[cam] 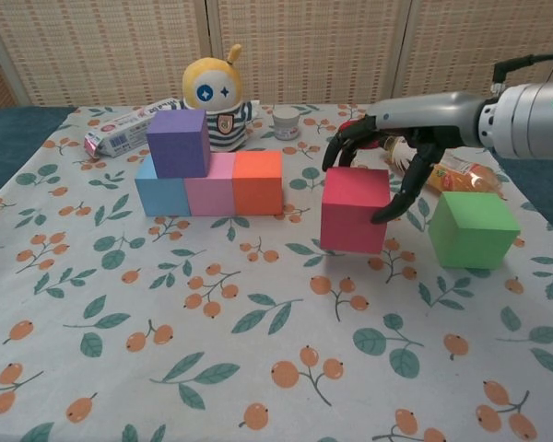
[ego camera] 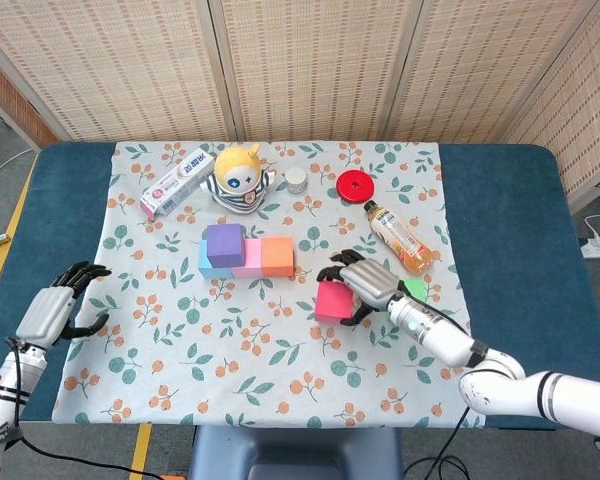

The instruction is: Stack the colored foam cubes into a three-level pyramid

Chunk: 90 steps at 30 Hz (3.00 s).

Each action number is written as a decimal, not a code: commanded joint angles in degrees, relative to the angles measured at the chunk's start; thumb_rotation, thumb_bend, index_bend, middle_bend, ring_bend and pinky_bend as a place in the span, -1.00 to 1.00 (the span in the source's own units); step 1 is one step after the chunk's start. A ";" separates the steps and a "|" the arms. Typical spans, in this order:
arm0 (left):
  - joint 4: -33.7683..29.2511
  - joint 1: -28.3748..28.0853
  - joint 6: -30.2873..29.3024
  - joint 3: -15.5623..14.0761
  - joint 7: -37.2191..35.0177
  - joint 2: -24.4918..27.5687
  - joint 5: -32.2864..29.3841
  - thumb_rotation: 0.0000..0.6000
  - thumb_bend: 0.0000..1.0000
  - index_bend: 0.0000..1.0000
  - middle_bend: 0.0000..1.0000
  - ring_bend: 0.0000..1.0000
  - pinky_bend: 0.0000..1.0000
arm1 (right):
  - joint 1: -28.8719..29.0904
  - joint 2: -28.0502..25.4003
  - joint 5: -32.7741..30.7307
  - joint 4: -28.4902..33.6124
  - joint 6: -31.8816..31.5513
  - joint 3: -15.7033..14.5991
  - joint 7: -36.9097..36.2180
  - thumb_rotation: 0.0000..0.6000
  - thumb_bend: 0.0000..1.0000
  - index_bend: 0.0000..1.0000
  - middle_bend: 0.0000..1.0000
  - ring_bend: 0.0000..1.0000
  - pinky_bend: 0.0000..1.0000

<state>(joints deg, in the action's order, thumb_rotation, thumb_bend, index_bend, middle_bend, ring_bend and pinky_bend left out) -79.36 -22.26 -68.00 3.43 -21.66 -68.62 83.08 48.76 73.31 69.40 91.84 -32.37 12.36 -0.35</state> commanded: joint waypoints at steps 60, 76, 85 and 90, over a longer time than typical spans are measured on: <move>-1.88 1.17 -2.19 -0.38 1.33 -0.63 2.20 1.00 -0.36 -0.57 -0.69 -0.85 -0.70 | 4.91 0.73 -14.77 -1.73 -5.09 6.06 5.64 1.00 -0.74 -0.12 -0.47 -0.91 -1.00; -4.31 1.40 -5.50 -1.11 6.66 -2.82 5.57 1.00 -0.35 -0.57 -0.69 -0.85 -0.70 | 17.77 10.58 -27.86 -18.89 4.52 5.20 5.77 1.00 -0.74 -0.18 -0.47 -0.91 -1.00; -3.84 1.40 -6.23 -1.36 6.02 -3.51 6.36 1.00 -0.36 -0.57 -0.69 -0.85 -0.70 | 24.38 14.61 -34.52 -25.33 5.43 2.94 8.51 1.00 -0.74 -0.20 -0.47 -0.91 -1.00; -2.89 1.41 -6.46 -1.56 5.03 -4.04 6.66 1.00 -0.35 -0.57 -0.69 -0.85 -0.70 | 27.53 16.72 -37.72 -28.05 5.40 1.89 10.01 1.00 -0.74 -0.21 -0.47 -0.91 -1.00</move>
<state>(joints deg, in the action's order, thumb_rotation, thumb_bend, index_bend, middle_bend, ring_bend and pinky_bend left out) -82.36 -20.86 -74.40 1.93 -16.47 -72.58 89.68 75.60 89.41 32.39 64.40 -26.99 14.65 9.15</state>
